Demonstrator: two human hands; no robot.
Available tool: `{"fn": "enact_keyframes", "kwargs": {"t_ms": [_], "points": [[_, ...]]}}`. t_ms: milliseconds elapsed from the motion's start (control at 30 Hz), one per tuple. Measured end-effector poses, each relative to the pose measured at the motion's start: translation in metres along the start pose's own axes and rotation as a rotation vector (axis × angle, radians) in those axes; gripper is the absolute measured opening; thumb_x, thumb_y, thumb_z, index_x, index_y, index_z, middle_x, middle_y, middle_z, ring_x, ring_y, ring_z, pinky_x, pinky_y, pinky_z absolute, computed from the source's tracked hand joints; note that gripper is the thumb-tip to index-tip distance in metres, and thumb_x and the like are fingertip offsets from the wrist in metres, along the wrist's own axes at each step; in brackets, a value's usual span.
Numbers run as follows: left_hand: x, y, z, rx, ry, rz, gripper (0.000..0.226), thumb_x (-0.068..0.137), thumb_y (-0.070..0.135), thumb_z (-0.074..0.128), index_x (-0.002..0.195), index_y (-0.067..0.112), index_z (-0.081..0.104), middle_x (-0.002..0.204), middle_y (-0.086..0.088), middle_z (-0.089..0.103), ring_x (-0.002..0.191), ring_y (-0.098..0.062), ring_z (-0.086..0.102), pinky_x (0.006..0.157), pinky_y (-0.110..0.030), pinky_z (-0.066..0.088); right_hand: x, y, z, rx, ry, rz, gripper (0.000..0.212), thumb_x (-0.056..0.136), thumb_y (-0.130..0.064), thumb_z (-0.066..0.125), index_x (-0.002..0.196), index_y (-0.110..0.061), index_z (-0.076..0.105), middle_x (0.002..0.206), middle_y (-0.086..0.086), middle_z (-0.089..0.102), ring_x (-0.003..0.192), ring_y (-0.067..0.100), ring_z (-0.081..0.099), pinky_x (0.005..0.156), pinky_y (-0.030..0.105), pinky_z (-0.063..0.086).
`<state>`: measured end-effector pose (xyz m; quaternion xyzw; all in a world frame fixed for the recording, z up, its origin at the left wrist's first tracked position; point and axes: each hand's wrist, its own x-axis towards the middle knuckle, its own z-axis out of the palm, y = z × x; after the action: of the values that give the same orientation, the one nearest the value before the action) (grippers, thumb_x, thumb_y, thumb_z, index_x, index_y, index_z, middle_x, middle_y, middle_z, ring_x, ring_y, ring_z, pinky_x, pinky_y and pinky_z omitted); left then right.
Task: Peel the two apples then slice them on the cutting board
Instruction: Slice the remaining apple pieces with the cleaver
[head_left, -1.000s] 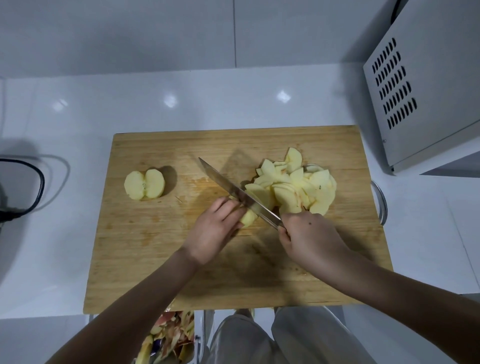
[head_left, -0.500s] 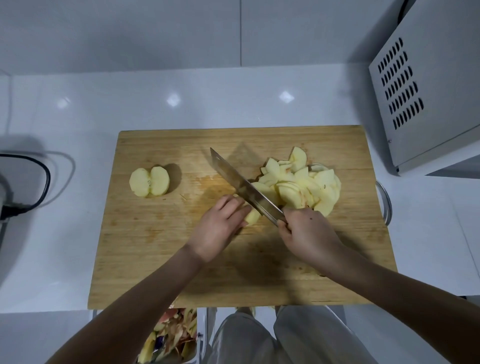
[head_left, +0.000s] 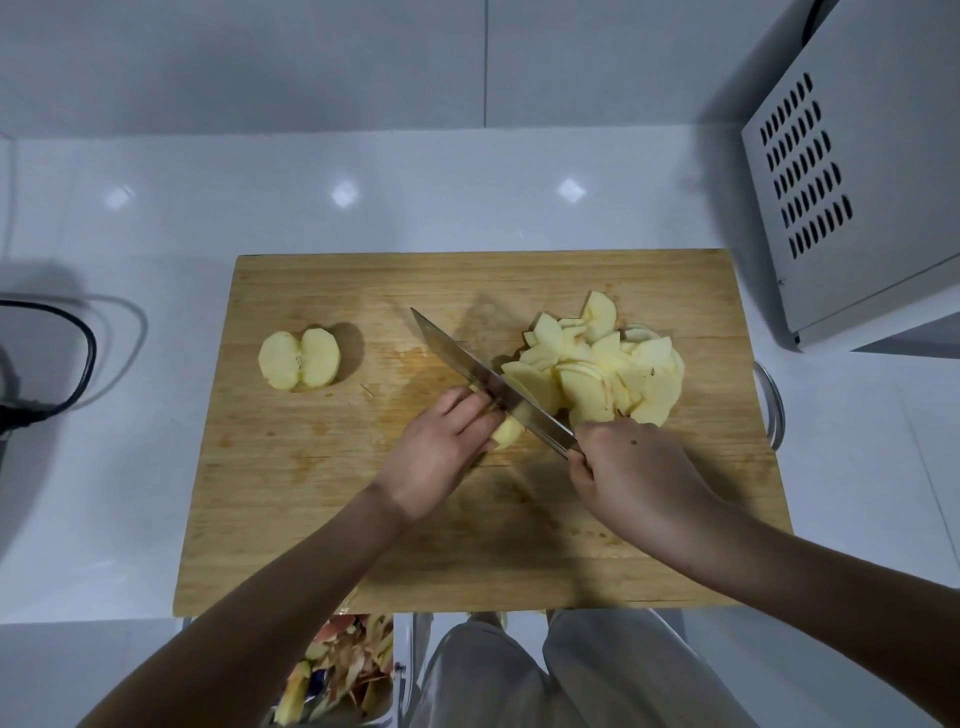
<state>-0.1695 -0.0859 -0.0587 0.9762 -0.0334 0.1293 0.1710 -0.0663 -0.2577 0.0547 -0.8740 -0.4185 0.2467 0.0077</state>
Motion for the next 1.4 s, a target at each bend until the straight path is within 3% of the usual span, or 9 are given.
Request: {"fn": "enact_keyframes", "kwargs": {"t_ms": [200, 400, 633, 967, 1067, 1200, 1400], "points": [[-0.001, 0.000, 0.002, 0.004, 0.021, 0.004, 0.035, 0.091, 0.024, 0.048, 0.113, 0.004, 0.067, 0.111, -0.014, 0.065, 0.106, -0.024, 0.048, 0.078, -0.035, 0.054, 0.030, -0.009, 0.029, 0.033, -0.022, 0.039, 0.015, 0.097, -0.020, 0.044, 0.104, -0.014, 0.056, 0.071, -0.007, 0.043, 0.062, 0.010, 0.044, 0.045, 0.016, 0.024], [-0.004, 0.001, 0.004, 0.003, 0.040, -0.007, 0.031, 0.091, 0.022, 0.050, 0.109, 0.003, 0.067, 0.109, -0.014, 0.065, 0.106, -0.023, 0.050, 0.080, -0.035, 0.053, 0.028, 0.005, 0.025, 0.165, -0.012, 0.067, 0.016, 0.098, -0.026, 0.042, 0.083, -0.020, 0.047, 0.065, -0.011, 0.040, 0.057, 0.003, 0.040, 0.047, 0.016, 0.026], [-0.004, 0.002, 0.006, 0.028, 0.047, -0.030, 0.033, 0.088, 0.026, 0.050, 0.108, 0.005, 0.066, 0.109, -0.012, 0.066, 0.106, -0.023, 0.048, 0.079, -0.035, 0.054, 0.001, 0.001, 0.006, 0.031, 0.025, -0.015, 0.015, 0.099, -0.027, 0.036, 0.083, -0.024, 0.037, 0.061, -0.013, 0.034, 0.050, 0.001, 0.033, 0.044, 0.016, 0.021], [-0.006, 0.001, 0.008, 0.011, 0.059, -0.024, 0.032, 0.091, 0.023, 0.052, 0.112, 0.005, 0.067, 0.112, -0.011, 0.065, 0.106, -0.024, 0.052, 0.086, -0.035, 0.050, 0.027, -0.009, 0.023, 0.073, -0.042, 0.048, 0.013, 0.096, -0.021, 0.045, 0.083, -0.019, 0.047, 0.064, -0.009, 0.038, 0.057, 0.007, 0.042, 0.045, 0.017, 0.024], [-0.008, 0.001, 0.010, 0.018, 0.066, -0.037, 0.031, 0.089, 0.023, 0.052, 0.112, 0.006, 0.066, 0.113, -0.013, 0.063, 0.107, -0.023, 0.049, 0.082, -0.035, 0.052, 0.033, -0.007, 0.033, 0.119, -0.018, 0.081, 0.014, 0.096, -0.025, 0.045, 0.082, -0.021, 0.044, 0.063, -0.011, 0.037, 0.054, 0.003, 0.039, 0.045, 0.016, 0.024], [-0.009, 0.002, 0.012, -0.006, 0.079, -0.048, 0.029, 0.088, 0.021, 0.054, 0.110, 0.005, 0.065, 0.112, -0.014, 0.063, 0.107, -0.024, 0.049, 0.079, -0.035, 0.053, 0.027, 0.000, 0.029, 0.187, -0.008, 0.084, 0.018, 0.097, -0.026, 0.042, 0.085, -0.017, 0.052, 0.065, -0.010, 0.044, 0.060, 0.008, 0.049, 0.049, 0.018, 0.035], [-0.007, 0.002, 0.010, -0.010, 0.087, -0.035, 0.030, 0.090, 0.022, 0.052, 0.111, 0.005, 0.063, 0.111, -0.014, 0.063, 0.104, -0.025, 0.049, 0.076, -0.035, 0.053, 0.008, -0.004, 0.011, 0.032, 0.040, 0.002, 0.020, 0.098, -0.026, 0.039, 0.098, -0.016, 0.057, 0.061, -0.013, 0.034, 0.050, 0.001, 0.033, 0.044, 0.015, 0.020]]}}
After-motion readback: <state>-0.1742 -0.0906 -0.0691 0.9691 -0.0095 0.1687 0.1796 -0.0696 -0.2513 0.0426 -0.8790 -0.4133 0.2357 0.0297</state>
